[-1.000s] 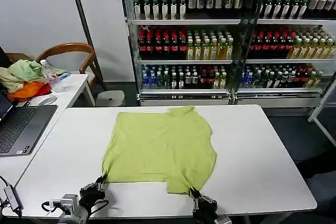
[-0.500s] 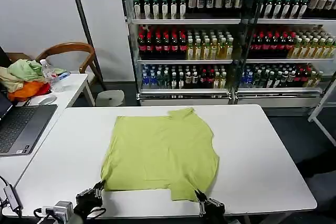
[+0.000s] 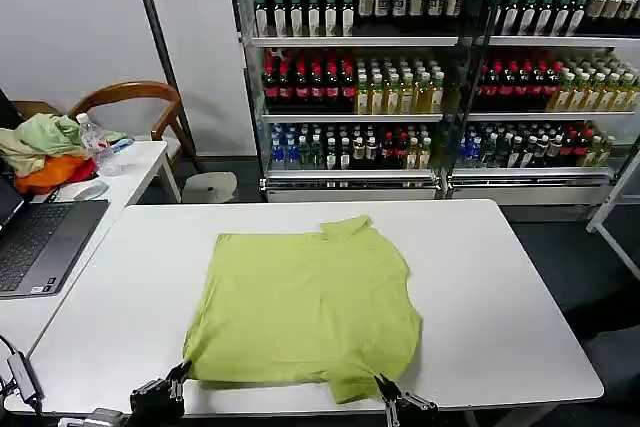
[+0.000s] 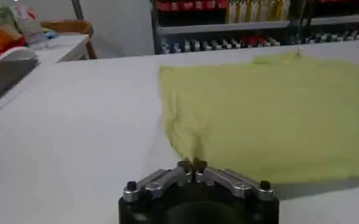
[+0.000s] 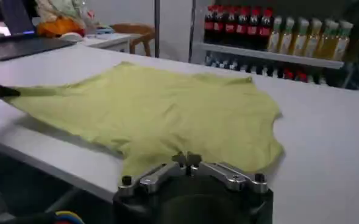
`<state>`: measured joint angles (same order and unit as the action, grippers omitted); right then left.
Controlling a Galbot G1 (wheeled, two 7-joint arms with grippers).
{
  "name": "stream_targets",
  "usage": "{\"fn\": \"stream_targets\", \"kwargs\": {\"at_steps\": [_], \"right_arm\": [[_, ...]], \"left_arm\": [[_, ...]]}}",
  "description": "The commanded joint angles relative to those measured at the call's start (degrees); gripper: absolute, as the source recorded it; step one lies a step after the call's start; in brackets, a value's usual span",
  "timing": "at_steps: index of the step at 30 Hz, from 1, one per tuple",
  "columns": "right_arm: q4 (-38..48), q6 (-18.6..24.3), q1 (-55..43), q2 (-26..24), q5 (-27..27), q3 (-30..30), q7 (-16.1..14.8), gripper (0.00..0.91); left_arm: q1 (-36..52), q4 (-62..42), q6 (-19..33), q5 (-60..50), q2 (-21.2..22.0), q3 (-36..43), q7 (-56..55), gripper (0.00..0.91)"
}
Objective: Fold and organize the clothes.
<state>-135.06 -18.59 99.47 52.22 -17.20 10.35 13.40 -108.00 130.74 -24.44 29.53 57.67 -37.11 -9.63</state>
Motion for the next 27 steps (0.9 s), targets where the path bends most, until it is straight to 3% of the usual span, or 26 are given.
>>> {"fn": "stream_targets", "kwargs": {"at_steps": [1, 10, 21, 27], "right_arm": [[0.98, -0.97, -6.94, 0.41, -1.78, 0.07, -0.21, 0.0], [9.96, -1.43, -17.23, 2.45, -3.36, -1.24, -0.72, 0.0], [16.13, -1.79, -23.67, 5.22, -5.17, -3.15, -0.79, 0.0], [18.72, -2.25, -25.73, 6.9, -5.47, -3.5, -0.91, 0.0]], "left_arm": [[-0.65, 1.62, 0.25, 0.65, -1.26, -1.32, 0.49, 0.05], [12.58, -7.27, 4.42, 3.02, -1.42, 1.05, 4.39, 0.04], [20.28, -17.44, 9.7, 2.89, -1.14, 6.03, 7.39, 0.05], [22.96, -19.51, 9.84, 3.16, -1.44, 7.51, 7.88, 0.04]]}}
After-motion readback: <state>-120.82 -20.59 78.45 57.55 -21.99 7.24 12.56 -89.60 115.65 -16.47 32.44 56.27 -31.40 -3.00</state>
